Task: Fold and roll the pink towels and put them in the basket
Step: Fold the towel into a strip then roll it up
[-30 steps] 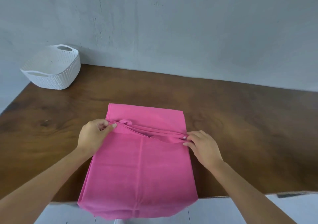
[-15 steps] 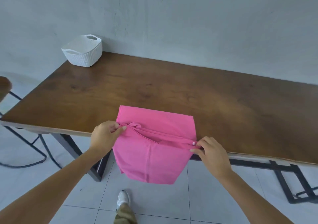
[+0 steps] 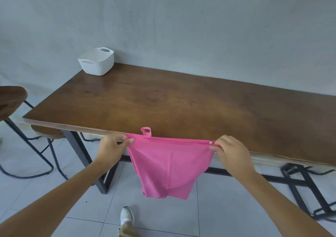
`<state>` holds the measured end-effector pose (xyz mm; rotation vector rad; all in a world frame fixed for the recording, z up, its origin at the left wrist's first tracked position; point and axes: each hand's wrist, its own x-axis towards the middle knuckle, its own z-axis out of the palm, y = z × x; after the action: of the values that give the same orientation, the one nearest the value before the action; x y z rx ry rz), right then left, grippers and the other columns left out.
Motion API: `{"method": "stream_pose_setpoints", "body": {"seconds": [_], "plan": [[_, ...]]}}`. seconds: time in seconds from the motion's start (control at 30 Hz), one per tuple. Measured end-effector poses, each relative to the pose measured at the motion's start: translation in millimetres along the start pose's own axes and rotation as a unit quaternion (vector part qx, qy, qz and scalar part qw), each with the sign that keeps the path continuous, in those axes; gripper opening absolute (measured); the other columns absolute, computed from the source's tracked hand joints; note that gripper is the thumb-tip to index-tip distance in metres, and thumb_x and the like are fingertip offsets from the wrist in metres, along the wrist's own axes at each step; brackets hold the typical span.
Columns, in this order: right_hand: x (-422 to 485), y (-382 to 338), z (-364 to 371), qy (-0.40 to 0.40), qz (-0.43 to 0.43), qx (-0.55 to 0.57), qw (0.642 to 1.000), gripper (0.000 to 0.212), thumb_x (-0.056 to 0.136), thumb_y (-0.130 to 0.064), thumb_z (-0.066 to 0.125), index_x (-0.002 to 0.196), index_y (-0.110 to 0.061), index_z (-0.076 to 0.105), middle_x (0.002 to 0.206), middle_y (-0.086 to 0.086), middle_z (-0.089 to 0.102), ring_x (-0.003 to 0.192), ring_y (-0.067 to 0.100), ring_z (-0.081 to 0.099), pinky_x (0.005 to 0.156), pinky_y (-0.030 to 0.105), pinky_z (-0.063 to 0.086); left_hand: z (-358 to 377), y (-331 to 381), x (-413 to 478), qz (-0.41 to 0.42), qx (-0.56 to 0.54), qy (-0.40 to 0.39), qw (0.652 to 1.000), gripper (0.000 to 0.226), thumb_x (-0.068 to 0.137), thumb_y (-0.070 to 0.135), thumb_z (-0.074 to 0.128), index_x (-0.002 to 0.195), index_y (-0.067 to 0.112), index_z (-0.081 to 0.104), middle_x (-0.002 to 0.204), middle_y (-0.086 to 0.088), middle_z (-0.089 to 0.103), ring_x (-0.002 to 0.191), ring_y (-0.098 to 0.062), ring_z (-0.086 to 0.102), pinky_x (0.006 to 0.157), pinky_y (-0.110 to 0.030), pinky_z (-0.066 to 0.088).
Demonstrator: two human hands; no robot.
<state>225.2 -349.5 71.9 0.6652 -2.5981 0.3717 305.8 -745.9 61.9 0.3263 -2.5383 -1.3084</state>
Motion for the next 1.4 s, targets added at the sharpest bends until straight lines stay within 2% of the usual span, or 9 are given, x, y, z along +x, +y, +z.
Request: {"method": "stream_pose_setpoints", "body": {"seconds": [0.2, 0.47, 0.7, 0.87, 0.97, 1.07, 1.13, 1.27, 1.4], "plan": [[2, 11, -9, -0.043, 0.008, -0.058, 0.997, 0.035, 0.098, -0.044, 0.055, 0.076, -0.021, 0.07, 0.079, -0.008, 0.062, 0.074, 0.02, 0.059, 0.062, 0.033, 0.043, 4, 15, 2, -0.002, -0.057, 0.012, 0.998, 0.026, 0.092, 0.022, 0.075, 0.067, 0.019, 0.067, 0.08, 0.005, 0.071, 0.086, -0.016, 0.066, 0.079, -0.03, 0.047], [3, -7, -20, -0.101, 0.104, 0.001, 0.989, 0.024, 0.101, -0.036, 0.056, 0.085, -0.02, 0.065, 0.084, -0.011, 0.06, 0.084, 0.013, 0.053, 0.065, 0.03, 0.04, 6, 22, 7, 0.005, -0.082, 0.026, 0.996, 0.016, 0.091, 0.014, 0.073, 0.078, 0.021, 0.069, 0.084, 0.013, 0.072, 0.084, -0.007, 0.066, 0.079, -0.029, 0.051], [4, -11, -9, -0.089, 0.138, 0.067, 0.984, 0.014, 0.102, -0.023, 0.056, 0.088, -0.022, 0.055, 0.09, -0.012, 0.06, 0.092, 0.015, 0.052, 0.07, 0.037, 0.048, 19, 14, 18, -0.017, -0.092, 0.052, 0.994, 0.015, 0.095, 0.016, 0.067, 0.081, 0.017, 0.065, 0.075, 0.0, 0.069, 0.077, -0.025, 0.064, 0.077, -0.042, 0.052], [10, -14, -4, -0.082, 0.156, 0.077, 0.981, 0.006, 0.101, -0.02, 0.057, 0.101, -0.025, 0.055, 0.087, -0.02, 0.051, 0.09, 0.013, 0.054, 0.067, 0.035, 0.047, 28, 15, 32, -0.027, -0.1, 0.062, 0.993, 0.013, 0.096, 0.017, 0.067, 0.095, 0.029, 0.061, 0.079, -0.006, 0.064, 0.072, -0.024, 0.06, 0.069, -0.034, 0.048], [17, -10, 7, -0.072, 0.203, 0.101, 0.971, 0.022, 0.1, -0.022, 0.058, 0.121, -0.026, 0.055, 0.094, -0.011, 0.057, 0.094, 0.013, 0.056, 0.069, 0.035, 0.046, 34, 14, 44, -0.04, -0.086, 0.064, 0.993, 0.008, 0.098, 0.019, 0.066, 0.102, 0.025, 0.063, 0.084, -0.004, 0.066, 0.08, -0.018, 0.063, 0.07, -0.022, 0.046], [29, -5, 20, -0.046, 0.234, 0.145, 0.96, 0.008, 0.099, -0.021, 0.057, 0.101, -0.026, 0.062, 0.087, -0.013, 0.063, 0.089, 0.009, 0.054, 0.064, 0.025, 0.038, 42, 12, 59, -0.062, -0.07, 0.067, 0.993, 0.008, 0.099, 0.019, 0.064, 0.091, 0.021, 0.066, 0.087, 0.0, 0.068, 0.083, -0.015, 0.063, 0.069, -0.021, 0.045], [41, -4, 30, -0.021, 0.275, 0.181, 0.944, 0.016, 0.099, -0.017, 0.054, 0.086, -0.023, 0.061, 0.077, -0.01, 0.062, 0.083, 0.009, 0.053, 0.061, 0.021, 0.033, 48, 11, 71, -0.072, -0.065, 0.072, 0.993, 0.01, 0.099, 0.019, 0.063, 0.089, 0.019, 0.065, 0.086, 0.0, 0.068, 0.082, -0.016, 0.063, 0.068, -0.021, 0.045], [66, -6, 57, 0.01, 0.384, 0.229, 0.894, 0.016, 0.103, -0.015, 0.049, 0.09, -0.014, 0.059, 0.085, 0.002, 0.064, 0.084, 0.022, 0.059, 0.06, 0.024, 0.037, 58, 8, 96, -0.095, -0.041, 0.071, 0.992, 0.013, 0.1, 0.021, 0.063, 0.087, 0.02, 0.062, 0.084, 0.003, 0.066, 0.084, -0.019, 0.062, 0.067, -0.023, 0.043], [84, 3, 91, -0.007, 0.424, 0.201, 0.883, 0.017, 0.104, -0.022, 0.046, 0.091, -0.018, 0.057, 0.092, 0.003, 0.064, 0.096, 0.029, 0.059, 0.073, 0.037, 0.045, 69, -4, 118, -0.099, 0.055, 0.065, 0.991, 0.016, 0.098, 0.025, 0.064, 0.083, 0.021, 0.061, 0.075, 0.007, 0.062, 0.087, -0.024, 0.053, 0.082, -0.038, 0.034]]}}
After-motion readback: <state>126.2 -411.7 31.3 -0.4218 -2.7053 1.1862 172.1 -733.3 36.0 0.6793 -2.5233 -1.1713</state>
